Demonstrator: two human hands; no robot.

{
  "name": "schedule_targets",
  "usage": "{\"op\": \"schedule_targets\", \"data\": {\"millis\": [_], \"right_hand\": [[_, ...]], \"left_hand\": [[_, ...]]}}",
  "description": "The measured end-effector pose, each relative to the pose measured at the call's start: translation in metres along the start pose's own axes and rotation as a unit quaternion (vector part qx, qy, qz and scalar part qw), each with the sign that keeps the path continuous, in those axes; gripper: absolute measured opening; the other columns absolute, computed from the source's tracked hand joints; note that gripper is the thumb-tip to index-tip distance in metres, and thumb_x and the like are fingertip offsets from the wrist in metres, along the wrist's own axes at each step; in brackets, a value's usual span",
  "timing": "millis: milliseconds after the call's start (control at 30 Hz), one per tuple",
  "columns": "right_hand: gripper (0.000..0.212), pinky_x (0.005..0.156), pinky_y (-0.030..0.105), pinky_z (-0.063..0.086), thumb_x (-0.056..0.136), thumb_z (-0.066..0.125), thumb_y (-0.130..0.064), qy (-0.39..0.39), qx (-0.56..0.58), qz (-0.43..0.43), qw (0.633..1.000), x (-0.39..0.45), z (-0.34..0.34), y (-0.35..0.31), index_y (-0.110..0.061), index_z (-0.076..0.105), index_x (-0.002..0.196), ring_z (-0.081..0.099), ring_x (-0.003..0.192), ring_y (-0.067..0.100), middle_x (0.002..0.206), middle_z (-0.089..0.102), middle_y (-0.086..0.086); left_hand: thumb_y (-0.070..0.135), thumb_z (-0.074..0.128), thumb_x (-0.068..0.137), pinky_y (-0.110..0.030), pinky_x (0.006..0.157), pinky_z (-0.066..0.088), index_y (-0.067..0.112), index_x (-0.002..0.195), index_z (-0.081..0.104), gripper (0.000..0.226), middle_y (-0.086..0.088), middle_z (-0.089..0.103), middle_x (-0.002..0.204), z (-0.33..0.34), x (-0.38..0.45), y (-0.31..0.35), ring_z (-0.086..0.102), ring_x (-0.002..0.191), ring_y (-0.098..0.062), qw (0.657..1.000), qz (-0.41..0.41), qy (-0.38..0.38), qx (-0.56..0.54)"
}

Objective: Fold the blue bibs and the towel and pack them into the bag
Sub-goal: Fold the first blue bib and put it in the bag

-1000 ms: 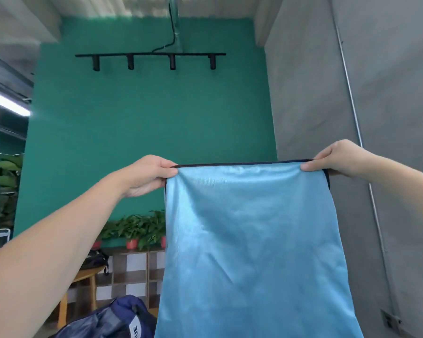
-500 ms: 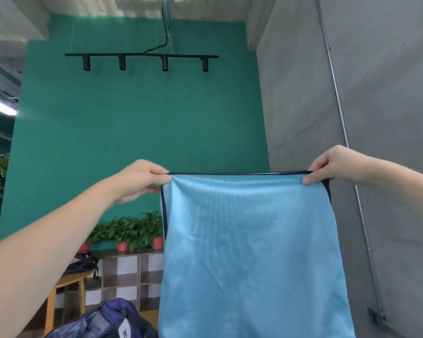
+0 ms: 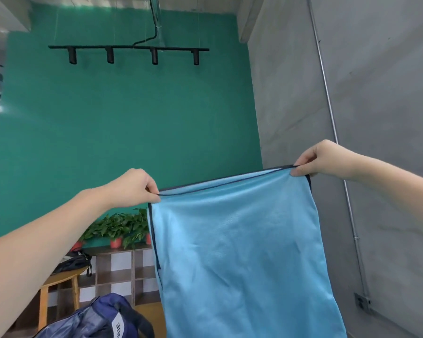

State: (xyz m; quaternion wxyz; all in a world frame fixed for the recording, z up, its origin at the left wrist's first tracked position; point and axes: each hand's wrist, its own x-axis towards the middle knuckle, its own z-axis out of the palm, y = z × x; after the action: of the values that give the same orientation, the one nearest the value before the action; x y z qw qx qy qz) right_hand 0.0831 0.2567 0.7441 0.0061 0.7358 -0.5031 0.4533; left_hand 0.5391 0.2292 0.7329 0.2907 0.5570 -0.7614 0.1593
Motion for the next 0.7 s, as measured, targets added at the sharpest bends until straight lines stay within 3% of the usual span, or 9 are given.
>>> {"op": "schedule_targets", "data": {"millis": [67,133,167,233,300,433,533,633,700], "right_hand": [[0.013,0.067,0.017,0.057,0.077,0.087,-0.012,0.0,0.079,0.016,0.997,0.0,0.002,0.003,-0.006,0.079,0.086,0.07,0.073,0.011,0.087,0.078,0.008],[0.013,0.078,0.028,0.06,0.077,0.086,-0.008,0.0,0.109,0.032,0.994,-0.001,0.003,0.01,-0.006,0.078,0.088,0.071,0.081,0.016,0.095,0.077,0.014],[0.013,0.085,0.034,0.06,0.076,0.086,-0.01,0.006,0.107,0.036,0.994,-0.001,0.004,0.013,-0.008,0.079,0.087,0.07,0.082,0.018,0.097,0.076,0.016],[0.013,0.094,0.044,0.056,0.073,0.089,-0.016,0.026,0.091,0.039,0.995,-0.001,0.006,0.017,-0.015,0.081,0.083,0.066,0.082,0.019,0.097,0.076,0.016],[0.014,0.095,0.045,0.055,0.072,0.091,-0.018,0.045,0.1,0.035,0.993,0.0,0.009,0.018,-0.016,0.081,0.082,0.062,0.08,0.02,0.096,0.076,0.015],[0.019,0.088,0.043,0.055,0.069,0.092,-0.019,0.052,0.115,0.029,0.992,0.008,0.018,0.015,-0.012,0.079,0.08,0.062,0.078,0.019,0.094,0.076,0.015],[0.025,0.086,0.047,0.055,0.065,0.095,-0.027,0.051,0.11,0.039,0.992,0.017,0.028,0.019,-0.013,0.077,0.075,0.062,0.078,0.02,0.09,0.076,0.012],[0.031,0.073,0.037,0.049,0.065,0.095,-0.026,0.047,0.116,0.045,0.991,0.029,0.037,0.024,-0.007,0.074,0.079,0.057,0.073,0.019,0.078,0.07,0.007],[0.031,0.072,0.034,0.049,0.067,0.094,-0.023,0.036,0.125,0.051,0.99,0.038,0.044,0.029,-0.006,0.072,0.082,0.056,0.072,0.019,0.077,0.068,0.005]], "left_hand": [[0.027,0.081,0.085,-0.028,0.078,0.055,0.026,0.077,0.078,0.008,0.013,0.075,0.083,0.005,0.002,-0.002,0.07,0.082,-0.011,0.997,-0.021,0.042,-0.069],[0.019,0.08,0.086,-0.031,0.085,0.056,0.017,0.084,0.079,0.003,0.002,0.078,0.092,0.009,0.006,-0.006,0.071,0.089,-0.015,0.974,-0.058,0.066,-0.21],[0.012,0.078,0.088,-0.032,0.088,0.056,0.011,0.089,0.078,0.002,-0.006,0.078,0.098,0.011,0.006,-0.008,0.071,0.093,-0.019,0.946,-0.071,0.069,-0.31],[0.001,0.068,0.092,-0.035,0.091,0.054,0.0,0.101,0.073,0.01,-0.019,0.074,0.11,0.012,0.005,-0.009,0.07,0.101,-0.025,0.856,-0.071,0.061,-0.508],[-0.003,0.061,0.094,-0.037,0.096,0.052,-0.006,0.109,0.068,0.017,-0.024,0.07,0.117,0.015,0.005,-0.01,0.068,0.106,-0.028,0.797,-0.053,0.051,-0.6],[-0.004,0.065,0.092,-0.034,0.099,0.052,0.001,0.106,0.072,0.016,-0.019,0.073,0.114,0.022,0.01,-0.026,0.069,0.107,-0.023,0.865,-0.078,0.058,-0.493],[-0.002,0.067,0.092,-0.04,0.109,0.048,0.0,0.112,0.071,0.021,-0.015,0.075,0.113,0.026,0.015,-0.043,0.068,0.114,-0.025,0.867,-0.091,0.061,-0.487],[-0.006,0.07,0.089,-0.031,0.099,0.051,0.005,0.105,0.075,0.02,-0.016,0.075,0.11,0.028,0.016,-0.049,0.069,0.11,-0.025,0.893,-0.085,0.055,-0.438],[-0.002,0.076,0.085,-0.028,0.098,0.049,0.017,0.095,0.077,0.021,-0.007,0.077,0.104,0.031,0.016,-0.052,0.07,0.102,-0.016,0.935,-0.08,0.054,-0.34]]}}
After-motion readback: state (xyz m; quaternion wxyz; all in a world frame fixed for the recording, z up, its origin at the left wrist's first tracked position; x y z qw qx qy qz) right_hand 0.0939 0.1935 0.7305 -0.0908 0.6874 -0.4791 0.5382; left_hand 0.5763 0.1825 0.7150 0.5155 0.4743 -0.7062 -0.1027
